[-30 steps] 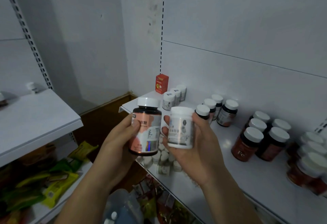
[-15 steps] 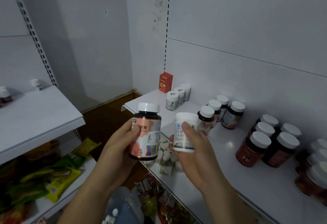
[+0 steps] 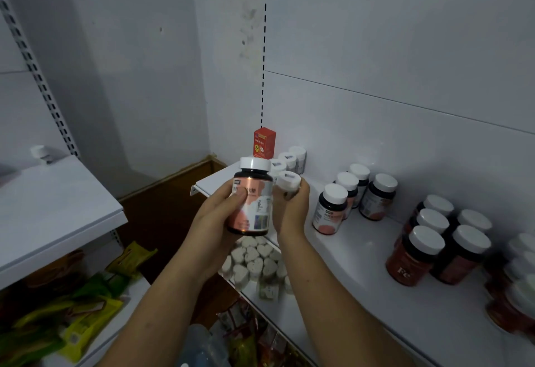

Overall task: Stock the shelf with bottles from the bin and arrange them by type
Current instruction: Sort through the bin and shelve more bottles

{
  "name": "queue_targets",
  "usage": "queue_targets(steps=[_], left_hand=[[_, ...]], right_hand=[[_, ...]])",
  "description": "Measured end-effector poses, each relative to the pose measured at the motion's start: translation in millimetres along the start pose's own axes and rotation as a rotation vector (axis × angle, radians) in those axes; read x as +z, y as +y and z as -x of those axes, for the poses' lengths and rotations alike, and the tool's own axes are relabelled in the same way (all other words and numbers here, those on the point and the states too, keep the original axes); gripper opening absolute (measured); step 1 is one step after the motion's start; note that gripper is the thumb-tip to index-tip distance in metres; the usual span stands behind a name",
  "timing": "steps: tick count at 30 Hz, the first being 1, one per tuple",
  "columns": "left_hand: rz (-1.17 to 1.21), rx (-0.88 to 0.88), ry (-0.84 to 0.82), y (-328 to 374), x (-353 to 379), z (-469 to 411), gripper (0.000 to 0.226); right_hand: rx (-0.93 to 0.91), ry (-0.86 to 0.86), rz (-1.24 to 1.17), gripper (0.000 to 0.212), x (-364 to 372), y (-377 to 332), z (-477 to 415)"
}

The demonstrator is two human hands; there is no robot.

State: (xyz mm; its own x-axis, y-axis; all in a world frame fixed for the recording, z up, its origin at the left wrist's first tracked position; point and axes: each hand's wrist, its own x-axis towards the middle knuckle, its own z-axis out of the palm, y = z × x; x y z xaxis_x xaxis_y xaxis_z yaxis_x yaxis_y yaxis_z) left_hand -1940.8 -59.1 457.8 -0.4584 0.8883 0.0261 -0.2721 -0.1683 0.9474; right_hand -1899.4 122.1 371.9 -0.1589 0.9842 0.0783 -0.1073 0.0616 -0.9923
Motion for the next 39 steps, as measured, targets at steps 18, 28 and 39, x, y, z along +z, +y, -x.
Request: queue_targets(steps=[18, 28, 39], left_hand=[[0.043, -0.028, -0.024, -13, -22, -19, 0.057], [0.075, -0.022, -0.044, -7, -23, -21, 0.044], [0.091, -0.011, -0.044, -4, -32, -23, 0.048]], right_hand=[[-0.018, 0.229, 0.178, 0.063, 4, 30, -24], [0.194, 0.211, -0.030, 0.080, 11, 18, -38], [0.156, 0.056, 0.394, 0.057, 23, 14, -93]])
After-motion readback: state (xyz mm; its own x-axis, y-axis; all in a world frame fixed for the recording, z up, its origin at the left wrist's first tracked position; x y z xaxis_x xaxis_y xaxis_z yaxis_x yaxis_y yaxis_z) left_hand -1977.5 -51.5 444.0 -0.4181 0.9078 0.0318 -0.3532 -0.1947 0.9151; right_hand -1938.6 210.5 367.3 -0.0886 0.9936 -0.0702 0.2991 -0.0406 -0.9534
